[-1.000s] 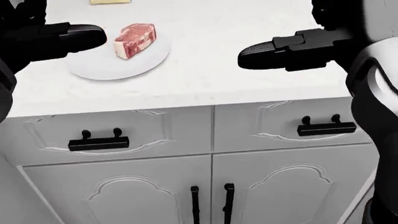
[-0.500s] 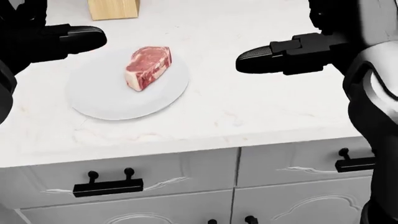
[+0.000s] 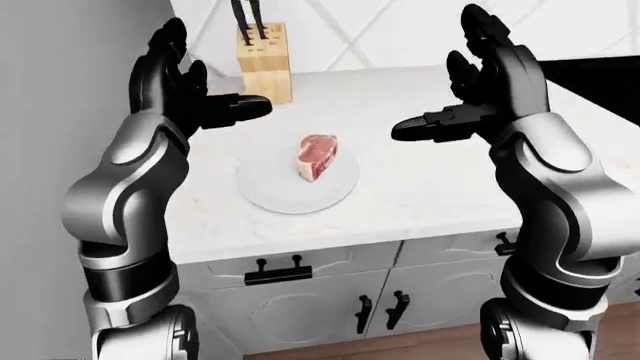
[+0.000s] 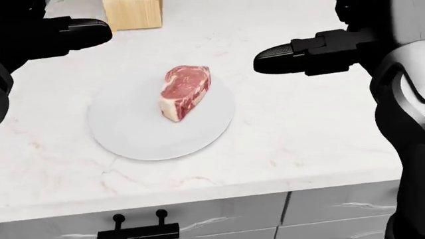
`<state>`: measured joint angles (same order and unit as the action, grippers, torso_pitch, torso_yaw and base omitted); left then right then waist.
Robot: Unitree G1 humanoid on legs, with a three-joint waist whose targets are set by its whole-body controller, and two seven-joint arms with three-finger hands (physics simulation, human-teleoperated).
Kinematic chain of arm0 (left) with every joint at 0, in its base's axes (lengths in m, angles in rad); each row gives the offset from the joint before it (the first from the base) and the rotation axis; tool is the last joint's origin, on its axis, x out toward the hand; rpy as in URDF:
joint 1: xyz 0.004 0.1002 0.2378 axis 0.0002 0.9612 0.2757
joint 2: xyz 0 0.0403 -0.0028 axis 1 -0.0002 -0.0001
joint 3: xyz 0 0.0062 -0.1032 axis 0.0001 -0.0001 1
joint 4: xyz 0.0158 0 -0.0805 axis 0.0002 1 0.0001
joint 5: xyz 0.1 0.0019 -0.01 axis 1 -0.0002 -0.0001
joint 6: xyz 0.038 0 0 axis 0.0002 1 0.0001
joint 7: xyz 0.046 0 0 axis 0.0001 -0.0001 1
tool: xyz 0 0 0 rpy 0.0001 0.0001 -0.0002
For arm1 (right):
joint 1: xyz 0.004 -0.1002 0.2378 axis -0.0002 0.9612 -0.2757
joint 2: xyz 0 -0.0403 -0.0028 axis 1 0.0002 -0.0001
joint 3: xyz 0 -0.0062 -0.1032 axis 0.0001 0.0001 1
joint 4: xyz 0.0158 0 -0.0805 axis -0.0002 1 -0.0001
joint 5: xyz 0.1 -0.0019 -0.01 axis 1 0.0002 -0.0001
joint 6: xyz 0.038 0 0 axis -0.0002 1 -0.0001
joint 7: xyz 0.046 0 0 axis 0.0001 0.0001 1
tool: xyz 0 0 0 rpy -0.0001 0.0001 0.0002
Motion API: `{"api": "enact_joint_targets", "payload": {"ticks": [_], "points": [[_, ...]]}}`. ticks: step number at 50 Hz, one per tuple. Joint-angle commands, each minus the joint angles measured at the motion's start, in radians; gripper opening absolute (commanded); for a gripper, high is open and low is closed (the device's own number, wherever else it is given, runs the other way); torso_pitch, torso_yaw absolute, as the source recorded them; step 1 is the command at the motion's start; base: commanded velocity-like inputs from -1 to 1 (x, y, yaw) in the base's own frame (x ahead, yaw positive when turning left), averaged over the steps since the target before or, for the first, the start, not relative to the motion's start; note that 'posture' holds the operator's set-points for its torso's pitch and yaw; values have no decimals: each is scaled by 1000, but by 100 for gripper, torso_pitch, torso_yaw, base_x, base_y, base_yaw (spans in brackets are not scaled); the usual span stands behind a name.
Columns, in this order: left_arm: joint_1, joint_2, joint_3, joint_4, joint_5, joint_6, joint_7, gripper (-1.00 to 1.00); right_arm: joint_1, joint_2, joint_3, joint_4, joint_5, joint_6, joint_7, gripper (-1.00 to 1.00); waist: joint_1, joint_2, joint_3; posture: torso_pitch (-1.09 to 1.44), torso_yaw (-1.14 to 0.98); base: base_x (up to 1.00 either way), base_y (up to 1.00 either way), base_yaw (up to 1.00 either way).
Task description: Place the steak on the top rack of the oven.
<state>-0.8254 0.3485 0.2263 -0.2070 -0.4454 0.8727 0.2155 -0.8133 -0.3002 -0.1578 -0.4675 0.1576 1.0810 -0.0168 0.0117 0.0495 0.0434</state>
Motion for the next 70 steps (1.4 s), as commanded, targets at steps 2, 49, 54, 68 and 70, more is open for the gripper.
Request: {"api": "enact_joint_targets", "payload": {"ticks": [2, 49, 54, 68, 70], "points": [[-33, 4, -6, -20, -4, -19, -4, 100, -32, -16, -20, -3, -14, -35, -4, 100, -10, -16, -22, 0, 0, 0, 0, 0], [-25, -1, -8, 7, 18, -41, -26, 100, -37, 6, 22, 12, -89, -35, 21, 100, -17, -72, 11, 0, 0, -6, 0, 21], [-26, 1, -4, -6, 9, -29, -21, 100, -40, 14, 30, 2, -118, -19, 37, 100, -36, 18, 8, 0, 0, 0, 0, 0], [-23, 3, -6, 10, 13, -47, -30, 100, -39, 48, 47, 37, -168, -49, 49, 100, -8, -43, -26, 0, 0, 0, 0, 0], [-23, 1, -6, 4, 11, -42, -26, 100, -46, 53, 55, 48, -179, -54, 52, 100, -8, -42, -24, 0, 0, 0, 0, 0]]}}
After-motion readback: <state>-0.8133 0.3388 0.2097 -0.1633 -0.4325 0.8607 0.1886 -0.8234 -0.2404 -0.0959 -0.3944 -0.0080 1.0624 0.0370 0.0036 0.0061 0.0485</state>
